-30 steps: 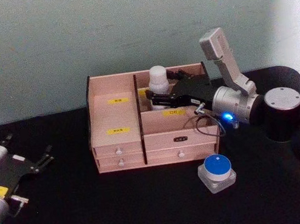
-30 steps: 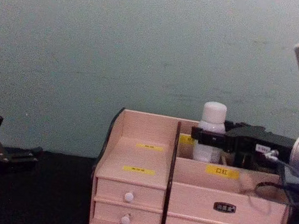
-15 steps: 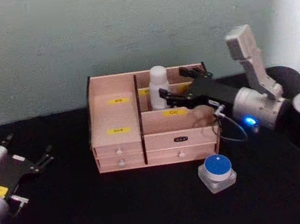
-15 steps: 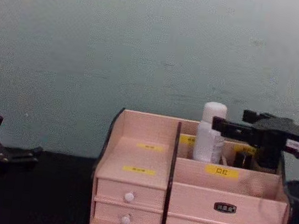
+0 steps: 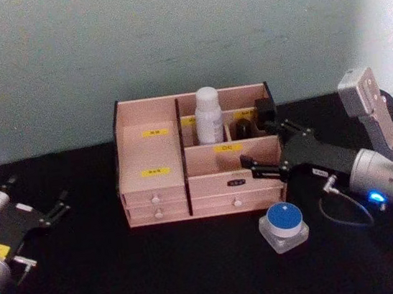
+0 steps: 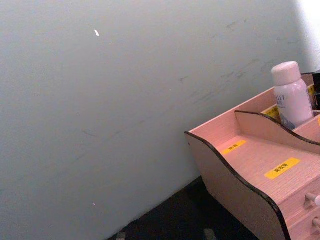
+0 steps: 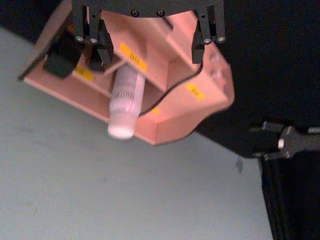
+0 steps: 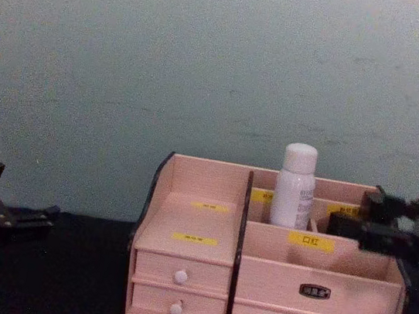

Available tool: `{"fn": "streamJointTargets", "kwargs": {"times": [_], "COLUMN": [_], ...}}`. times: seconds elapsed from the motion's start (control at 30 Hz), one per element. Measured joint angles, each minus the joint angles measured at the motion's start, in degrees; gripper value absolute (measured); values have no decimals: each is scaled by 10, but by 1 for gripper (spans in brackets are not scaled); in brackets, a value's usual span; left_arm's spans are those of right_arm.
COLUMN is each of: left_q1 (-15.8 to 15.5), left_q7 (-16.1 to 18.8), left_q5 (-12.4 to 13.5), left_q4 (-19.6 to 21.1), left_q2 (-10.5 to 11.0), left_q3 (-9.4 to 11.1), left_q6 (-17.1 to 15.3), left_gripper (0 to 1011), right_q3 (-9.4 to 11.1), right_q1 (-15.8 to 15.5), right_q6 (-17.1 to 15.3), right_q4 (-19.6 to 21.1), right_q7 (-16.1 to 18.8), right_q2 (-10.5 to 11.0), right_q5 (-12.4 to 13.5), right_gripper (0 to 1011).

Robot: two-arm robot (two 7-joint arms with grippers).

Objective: Pick up the facial cleanser and watermelon frost from the table and place them into the tiered storage box.

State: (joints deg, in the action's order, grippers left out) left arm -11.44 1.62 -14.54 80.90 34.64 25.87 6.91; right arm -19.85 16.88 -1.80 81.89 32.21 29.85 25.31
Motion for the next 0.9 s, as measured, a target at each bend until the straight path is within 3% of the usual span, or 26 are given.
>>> {"fn": "streamJointTargets", "kwargs": {"times": [0.1,0.33,0.6,0.9], "left_q1": [0,0,0,0], "left_q7": [0,0,0,0], "left_q5": [0,0,0,0], "left_q4": [0,0,0,0], "left_q2": [0,0,0,0], "left_q3": [0,0,0,0], "left_q6": [0,0,0,0], "left_gripper": [1001,1001,1001,1001], "right_q3": [3,6,7,-3], "right_q1": [-31,-72,-96,-99], "right_q6": [-10,-32,-54,-70], "right_q4": [29,61,75,76], "right_q7": [-5,-15,-24,-23], "right_q2": [23,55,73,82], "right_q5": [4,9,12,11], "right_gripper": [1000,1000,1000,1000]}}
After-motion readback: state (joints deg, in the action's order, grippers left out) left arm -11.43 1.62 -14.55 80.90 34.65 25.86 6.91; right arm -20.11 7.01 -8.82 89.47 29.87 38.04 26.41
